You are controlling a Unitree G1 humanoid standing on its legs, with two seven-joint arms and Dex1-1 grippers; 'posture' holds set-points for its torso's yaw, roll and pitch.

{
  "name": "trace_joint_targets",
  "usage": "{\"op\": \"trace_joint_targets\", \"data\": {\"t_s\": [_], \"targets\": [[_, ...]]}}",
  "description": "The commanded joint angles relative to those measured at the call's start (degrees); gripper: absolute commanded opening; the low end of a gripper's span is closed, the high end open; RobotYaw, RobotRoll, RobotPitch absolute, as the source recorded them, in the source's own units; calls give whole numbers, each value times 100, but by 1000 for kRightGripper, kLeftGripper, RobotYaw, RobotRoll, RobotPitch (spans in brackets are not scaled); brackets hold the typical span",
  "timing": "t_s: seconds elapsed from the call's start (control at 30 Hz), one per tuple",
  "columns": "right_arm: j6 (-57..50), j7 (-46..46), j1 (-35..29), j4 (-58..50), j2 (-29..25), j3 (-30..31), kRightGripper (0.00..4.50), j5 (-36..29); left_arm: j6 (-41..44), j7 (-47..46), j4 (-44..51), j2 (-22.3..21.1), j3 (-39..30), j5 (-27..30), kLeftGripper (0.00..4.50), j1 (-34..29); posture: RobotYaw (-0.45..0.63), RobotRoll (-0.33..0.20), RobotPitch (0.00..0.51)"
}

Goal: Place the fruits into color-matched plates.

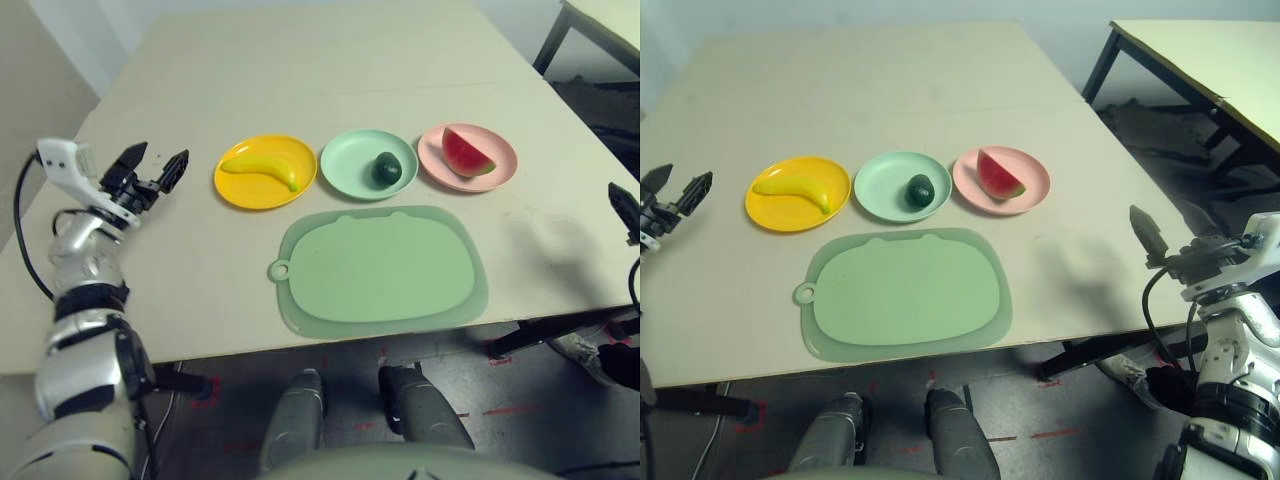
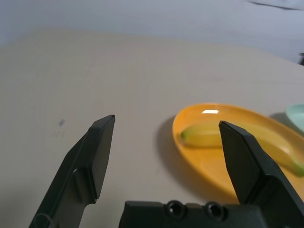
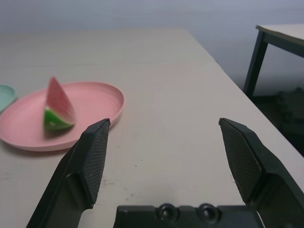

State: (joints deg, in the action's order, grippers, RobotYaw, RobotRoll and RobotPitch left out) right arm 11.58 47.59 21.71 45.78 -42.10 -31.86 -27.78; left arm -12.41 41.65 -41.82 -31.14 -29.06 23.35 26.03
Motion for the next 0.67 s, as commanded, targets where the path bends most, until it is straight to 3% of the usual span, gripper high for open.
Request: {"op": "trace_joint_targets", "data": {"t_s": [0.03,0.13,0.27,0.67], "targets": [[451,-5,227,856,-70,107,4500,288,285,-531,1130,318,-101,182,4458,-778,45,0,217],[683,-96,406,1222,-29,130,4500,377,492,-788,1598,359,-147,276,4458,-1181,76,0,226],[932,-229,574,1697,-59,154,4500,528,470,-906,1524,268,-206,288,4458,-1331,95,0,240],[1103,-152,976,2028,-14,218,4500,643,472,-890,1222,211,75,121,4458,-839,90,0,247]]}}
